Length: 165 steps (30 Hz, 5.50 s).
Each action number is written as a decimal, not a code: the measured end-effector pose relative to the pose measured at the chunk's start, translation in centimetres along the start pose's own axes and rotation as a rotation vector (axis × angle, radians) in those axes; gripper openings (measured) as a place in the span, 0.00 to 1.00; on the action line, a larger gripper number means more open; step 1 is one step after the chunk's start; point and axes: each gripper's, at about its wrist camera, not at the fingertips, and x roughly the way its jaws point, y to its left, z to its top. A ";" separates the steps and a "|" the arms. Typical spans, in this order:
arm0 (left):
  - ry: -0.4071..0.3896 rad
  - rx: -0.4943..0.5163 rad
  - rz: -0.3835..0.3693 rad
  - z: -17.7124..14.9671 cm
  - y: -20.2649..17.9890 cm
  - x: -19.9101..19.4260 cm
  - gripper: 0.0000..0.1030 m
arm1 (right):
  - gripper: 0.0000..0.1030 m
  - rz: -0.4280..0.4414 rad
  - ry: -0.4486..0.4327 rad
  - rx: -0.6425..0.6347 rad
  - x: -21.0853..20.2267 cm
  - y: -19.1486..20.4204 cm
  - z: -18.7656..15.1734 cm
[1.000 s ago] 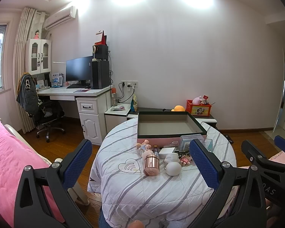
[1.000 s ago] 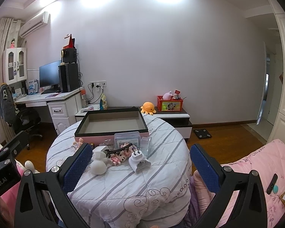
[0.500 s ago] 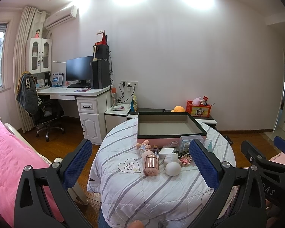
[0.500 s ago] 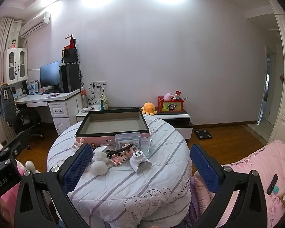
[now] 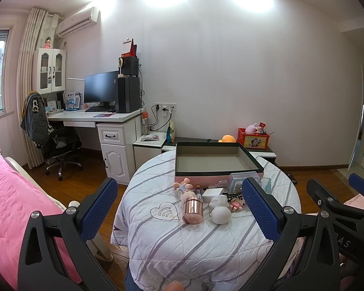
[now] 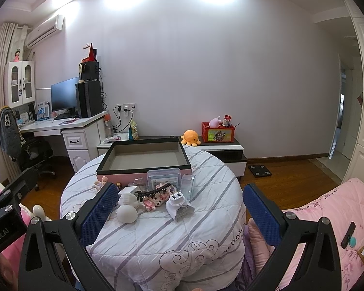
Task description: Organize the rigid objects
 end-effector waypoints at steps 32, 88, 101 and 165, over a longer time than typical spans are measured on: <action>0.198 -0.003 -0.003 -6.1 0.4 10.2 1.00 | 1.00 0.012 0.218 -0.043 10.9 -2.0 -4.1; 0.514 -0.033 -0.129 -6.2 -0.2 24.4 0.46 | 0.54 0.247 0.512 -0.001 24.2 -3.7 -4.5; 0.497 -0.042 -0.133 -5.4 -0.2 24.5 0.46 | 0.54 0.264 0.559 -0.026 24.5 -2.8 -4.4; 0.499 0.021 -0.121 1.8 -5.0 39.8 0.97 | 0.82 0.273 0.515 -0.044 39.5 2.2 3.9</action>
